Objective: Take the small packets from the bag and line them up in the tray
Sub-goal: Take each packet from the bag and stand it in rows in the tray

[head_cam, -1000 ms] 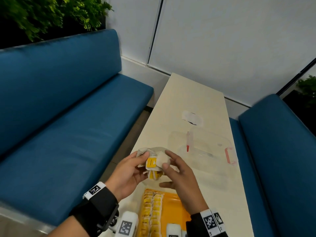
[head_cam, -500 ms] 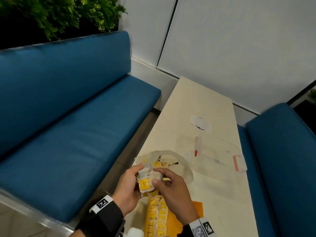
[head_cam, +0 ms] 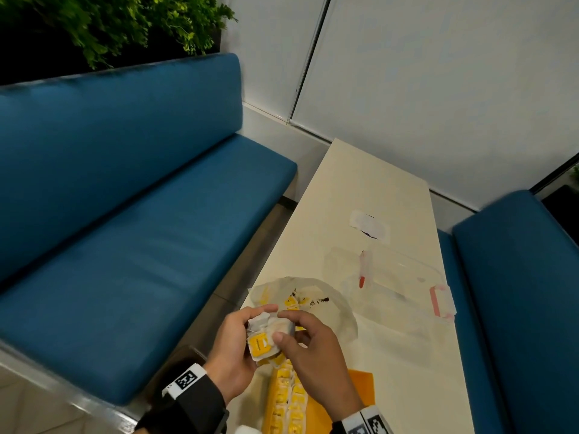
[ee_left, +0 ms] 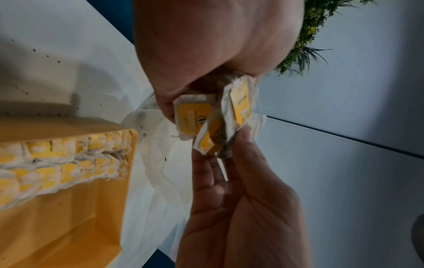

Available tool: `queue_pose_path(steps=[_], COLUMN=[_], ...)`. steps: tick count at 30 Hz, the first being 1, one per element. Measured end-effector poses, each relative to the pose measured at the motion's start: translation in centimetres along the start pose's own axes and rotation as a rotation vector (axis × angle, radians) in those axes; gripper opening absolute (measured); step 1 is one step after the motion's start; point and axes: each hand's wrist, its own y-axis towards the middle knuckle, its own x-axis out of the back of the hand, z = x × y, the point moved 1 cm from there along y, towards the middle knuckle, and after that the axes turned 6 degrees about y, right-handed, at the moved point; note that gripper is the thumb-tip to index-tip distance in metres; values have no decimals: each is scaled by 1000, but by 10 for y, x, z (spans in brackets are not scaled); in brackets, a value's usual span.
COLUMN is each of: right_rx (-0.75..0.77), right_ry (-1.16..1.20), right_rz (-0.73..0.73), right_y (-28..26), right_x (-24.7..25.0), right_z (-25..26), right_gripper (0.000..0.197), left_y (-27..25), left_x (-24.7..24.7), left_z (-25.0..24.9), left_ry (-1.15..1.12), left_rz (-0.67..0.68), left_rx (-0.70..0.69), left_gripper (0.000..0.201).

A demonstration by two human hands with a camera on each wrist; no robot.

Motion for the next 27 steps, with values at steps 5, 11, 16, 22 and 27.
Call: queue_pose_path(steps=[5, 11, 16, 22, 27], right_rx=[46, 132, 183, 226, 321], right_ry=[-16, -192, -263, -354, -404], right_rz=[17, -11, 3, 28, 29], right_y=[0, 5, 6, 7, 10], right_x=[-1, -4, -6, -9, -6], right_z=[6, 6, 6, 3, 6], right_gripper=[33, 27, 32, 32, 14], left_y=[-4, -8, -13, -10, -4], left_x=[-1, -2, -8, -8, -3], left_z=[0, 1, -1, 1, 5], left_ry=[-61, -101, -228, -307, -284], left_rz=[37, 89, 169, 201, 201], left_rx=[-7, 58, 165, 199, 176], left_gripper=[43, 45, 49, 51, 50])
